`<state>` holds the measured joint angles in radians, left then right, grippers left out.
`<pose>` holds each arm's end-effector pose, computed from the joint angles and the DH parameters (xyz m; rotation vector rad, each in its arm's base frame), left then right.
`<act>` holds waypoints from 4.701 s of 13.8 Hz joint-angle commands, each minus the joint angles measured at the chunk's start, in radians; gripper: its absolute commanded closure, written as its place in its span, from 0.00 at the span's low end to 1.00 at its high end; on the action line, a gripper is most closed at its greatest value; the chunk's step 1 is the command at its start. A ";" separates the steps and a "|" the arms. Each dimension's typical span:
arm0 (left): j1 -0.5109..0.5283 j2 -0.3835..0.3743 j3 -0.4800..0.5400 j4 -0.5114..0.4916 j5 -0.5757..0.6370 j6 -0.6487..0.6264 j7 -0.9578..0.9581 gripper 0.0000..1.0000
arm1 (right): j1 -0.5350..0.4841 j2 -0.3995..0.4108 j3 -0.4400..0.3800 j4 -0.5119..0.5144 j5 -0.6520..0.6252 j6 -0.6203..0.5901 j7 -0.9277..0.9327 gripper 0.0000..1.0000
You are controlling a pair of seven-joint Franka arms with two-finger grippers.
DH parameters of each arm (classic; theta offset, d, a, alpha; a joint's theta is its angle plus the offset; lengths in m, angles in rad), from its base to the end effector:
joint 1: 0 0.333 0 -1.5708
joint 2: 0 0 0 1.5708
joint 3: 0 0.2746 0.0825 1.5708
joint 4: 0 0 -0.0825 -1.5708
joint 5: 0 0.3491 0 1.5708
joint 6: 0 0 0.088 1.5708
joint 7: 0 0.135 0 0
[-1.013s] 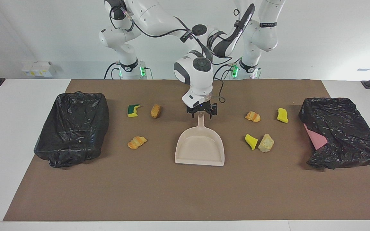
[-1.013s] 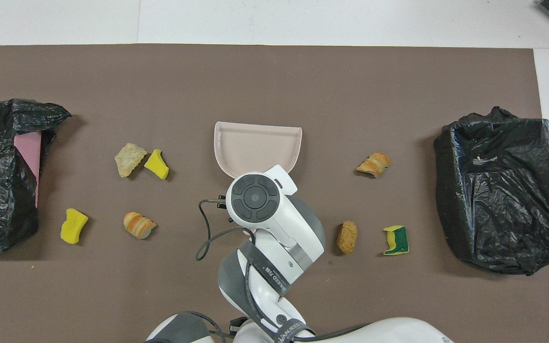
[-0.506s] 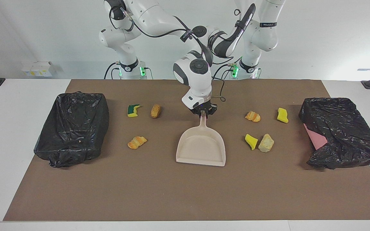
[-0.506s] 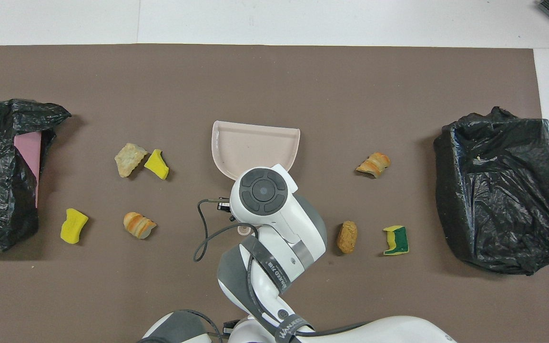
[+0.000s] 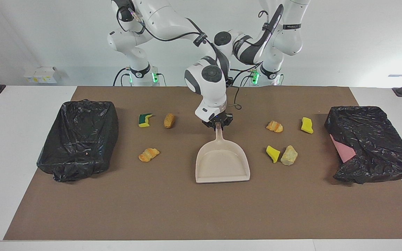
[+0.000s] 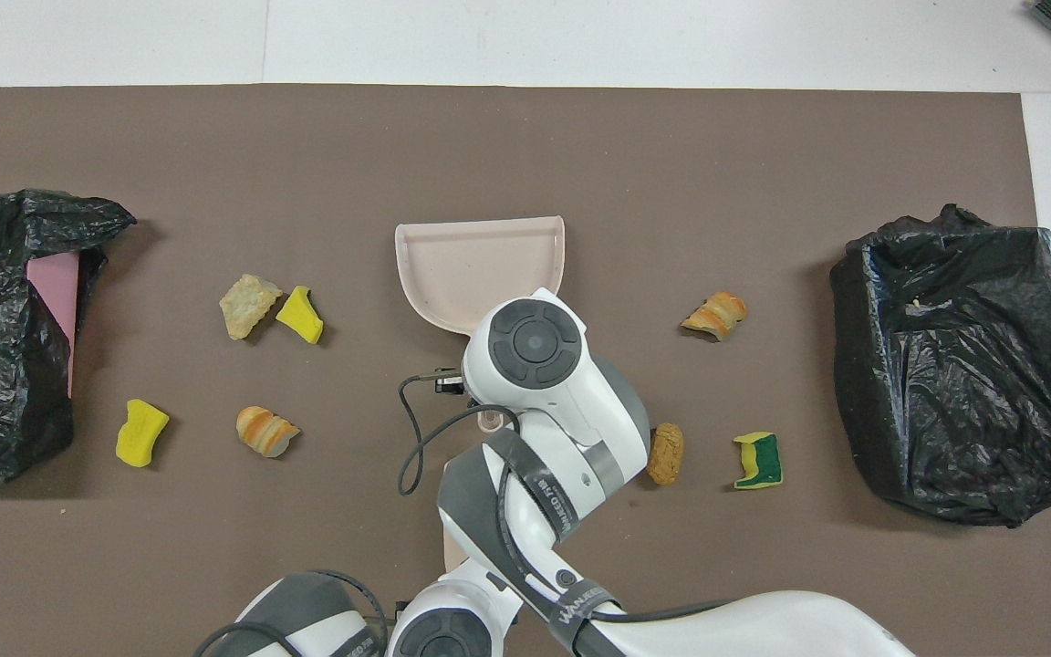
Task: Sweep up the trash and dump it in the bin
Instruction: 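Grasp the beige dustpan handle with the right gripper, then lift the brush with the left gripper while the right gripper positions the dustpan, then sweep the sponge pieces and crusts toward the dustpan with the left gripper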
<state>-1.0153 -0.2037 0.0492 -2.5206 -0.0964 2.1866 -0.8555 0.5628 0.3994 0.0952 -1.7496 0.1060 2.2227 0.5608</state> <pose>0.2263 -0.3389 0.2971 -3.0809 0.0792 0.2272 0.4878 0.3797 0.3055 -2.9975 -0.0407 0.0141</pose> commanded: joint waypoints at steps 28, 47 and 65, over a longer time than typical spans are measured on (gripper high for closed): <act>1.045 -0.143 0.001 0.033 0.268 -0.334 0.484 1.00 | -0.195 -0.068 0.011 -0.045 -0.198 -0.264 -1.421 1.00; 0.570 0.190 -0.005 0.279 -0.204 0.016 -0.005 1.00 | -0.202 -0.090 0.009 -0.094 -0.287 -0.259 -1.604 1.00; 0.894 0.295 0.003 0.399 0.040 -0.065 0.847 1.00 | -0.192 -0.096 0.009 -0.094 -0.316 -0.287 -1.590 1.00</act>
<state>-0.1105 0.0475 0.0579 -2.1639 -0.0777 2.1094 -0.0816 0.3745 0.3306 0.1001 -1.8111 -0.1830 1.9434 -1.0062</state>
